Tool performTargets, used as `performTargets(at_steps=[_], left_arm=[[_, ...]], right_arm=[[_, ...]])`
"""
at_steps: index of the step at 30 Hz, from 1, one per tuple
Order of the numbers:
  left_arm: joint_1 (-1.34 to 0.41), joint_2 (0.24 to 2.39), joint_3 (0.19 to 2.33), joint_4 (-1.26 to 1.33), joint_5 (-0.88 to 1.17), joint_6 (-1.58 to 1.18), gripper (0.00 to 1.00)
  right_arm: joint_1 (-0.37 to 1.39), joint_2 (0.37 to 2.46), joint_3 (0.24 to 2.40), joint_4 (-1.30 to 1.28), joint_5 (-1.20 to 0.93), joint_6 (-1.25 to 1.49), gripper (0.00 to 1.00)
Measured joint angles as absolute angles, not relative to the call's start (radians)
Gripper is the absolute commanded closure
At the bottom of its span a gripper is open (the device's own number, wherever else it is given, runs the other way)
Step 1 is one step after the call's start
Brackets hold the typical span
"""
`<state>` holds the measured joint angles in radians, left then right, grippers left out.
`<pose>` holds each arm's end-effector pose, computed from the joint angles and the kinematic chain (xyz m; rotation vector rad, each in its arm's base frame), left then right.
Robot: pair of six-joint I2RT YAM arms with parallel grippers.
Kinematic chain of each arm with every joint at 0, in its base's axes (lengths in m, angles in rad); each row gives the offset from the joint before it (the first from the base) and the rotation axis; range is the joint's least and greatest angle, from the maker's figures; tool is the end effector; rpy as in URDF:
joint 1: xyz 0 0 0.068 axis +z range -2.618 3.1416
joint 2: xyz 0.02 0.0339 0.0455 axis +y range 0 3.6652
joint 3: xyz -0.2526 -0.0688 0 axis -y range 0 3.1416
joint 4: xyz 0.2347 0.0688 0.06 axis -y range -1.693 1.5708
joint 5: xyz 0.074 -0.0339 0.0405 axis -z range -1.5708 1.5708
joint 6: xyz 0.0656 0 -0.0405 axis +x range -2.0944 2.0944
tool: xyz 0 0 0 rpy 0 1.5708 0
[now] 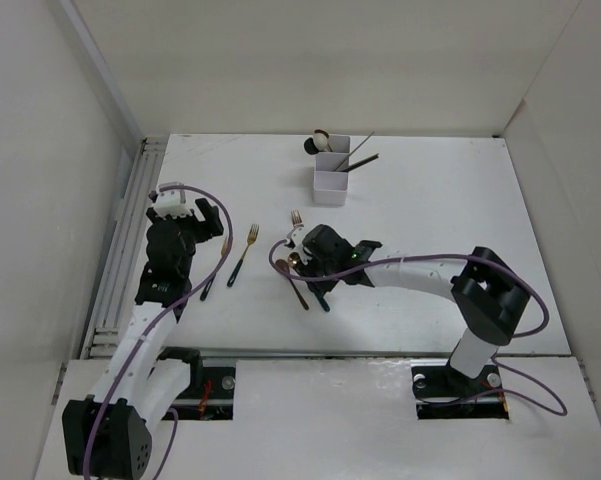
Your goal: Sort the eating utensils into containers
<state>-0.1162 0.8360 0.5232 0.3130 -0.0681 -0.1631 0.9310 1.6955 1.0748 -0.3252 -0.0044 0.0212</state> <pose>0.2308 -0.0224 0.2858 -0.0904 1.5704 -0.1658 0.2140 0.2881 0.1632 -1.1271 2.3002 0.3842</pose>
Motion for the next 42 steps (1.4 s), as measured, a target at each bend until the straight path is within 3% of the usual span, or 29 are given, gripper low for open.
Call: performTargets(at_steps=[15, 19, 23, 35, 42], left_arm=[[-0.116, 0.814, 0.5, 0.322, -0.061, -0.175, 0.26], [-0.116, 0.814, 0.497, 0.322, -0.061, -0.178, 0.26], [-0.116, 0.814, 0.497, 0.322, -0.061, -0.179, 0.26], [-0.109, 0.814, 0.497, 0.322, -0.062, -0.182, 0.25], [-0.082, 0.827, 0.497, 0.323, -0.061, -0.182, 0.25]], right_arm=[[0.939, 1.831, 1.155, -0.397, 0.068, 0.054, 0.64], [0.945, 1.832, 1.155, -0.398, 0.075, 0.065, 0.86], [0.951, 1.84, 1.165, -0.402, 0.083, 0.069, 1.0], [0.95, 1.864, 1.212, -0.403, 0.094, 0.055, 1.0], [0.897, 1.724, 1.341, -0.34, 0.055, -0.019, 1.0]])
